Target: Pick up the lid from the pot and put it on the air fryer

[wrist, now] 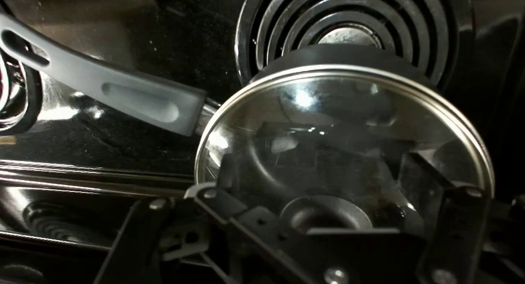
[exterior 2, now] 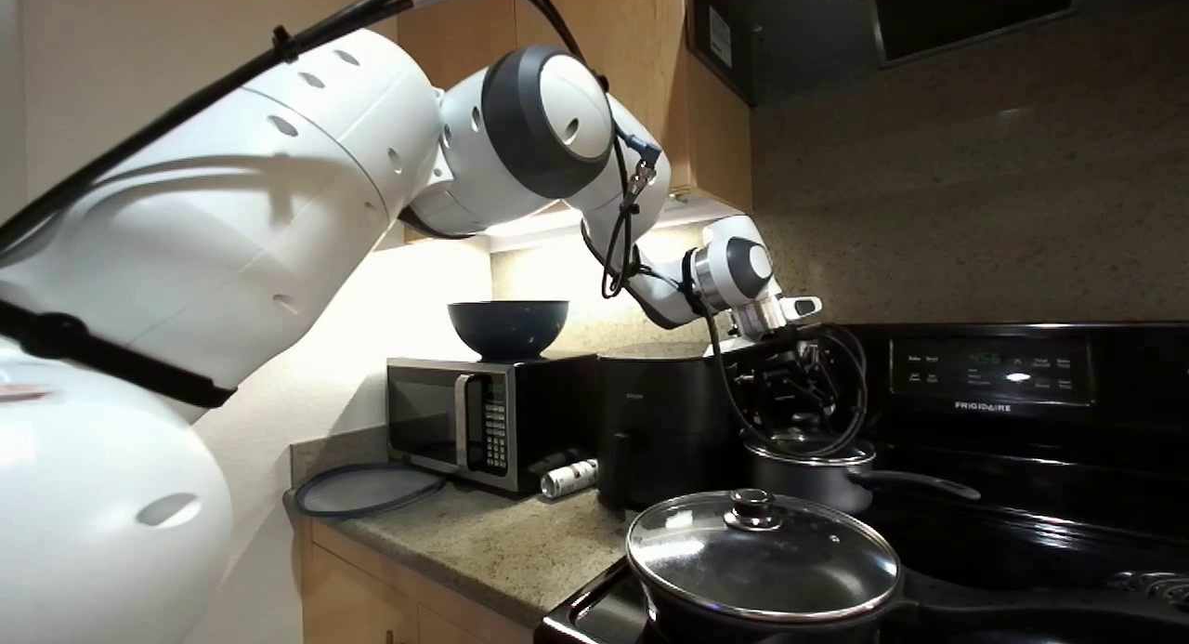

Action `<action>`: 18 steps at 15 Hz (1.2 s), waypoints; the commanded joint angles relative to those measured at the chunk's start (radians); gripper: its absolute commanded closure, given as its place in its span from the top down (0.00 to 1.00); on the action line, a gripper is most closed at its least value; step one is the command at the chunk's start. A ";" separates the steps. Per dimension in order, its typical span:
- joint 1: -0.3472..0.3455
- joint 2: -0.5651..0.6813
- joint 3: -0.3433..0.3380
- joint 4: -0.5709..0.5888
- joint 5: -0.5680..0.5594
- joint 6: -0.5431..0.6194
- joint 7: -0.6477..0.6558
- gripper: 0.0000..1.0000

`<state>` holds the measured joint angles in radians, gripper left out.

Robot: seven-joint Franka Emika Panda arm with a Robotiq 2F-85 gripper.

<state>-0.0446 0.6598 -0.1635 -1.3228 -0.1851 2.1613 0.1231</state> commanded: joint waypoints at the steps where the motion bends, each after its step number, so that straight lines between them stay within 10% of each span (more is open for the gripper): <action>1: -0.004 0.001 0.005 0.004 -0.004 -0.004 0.006 1.00; 18: -0.072 0.124 0.047 0.196 0.165 0.003 0.066 1.00</action>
<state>-0.1055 0.7298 -0.1194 -1.2090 -0.0461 2.1655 0.1633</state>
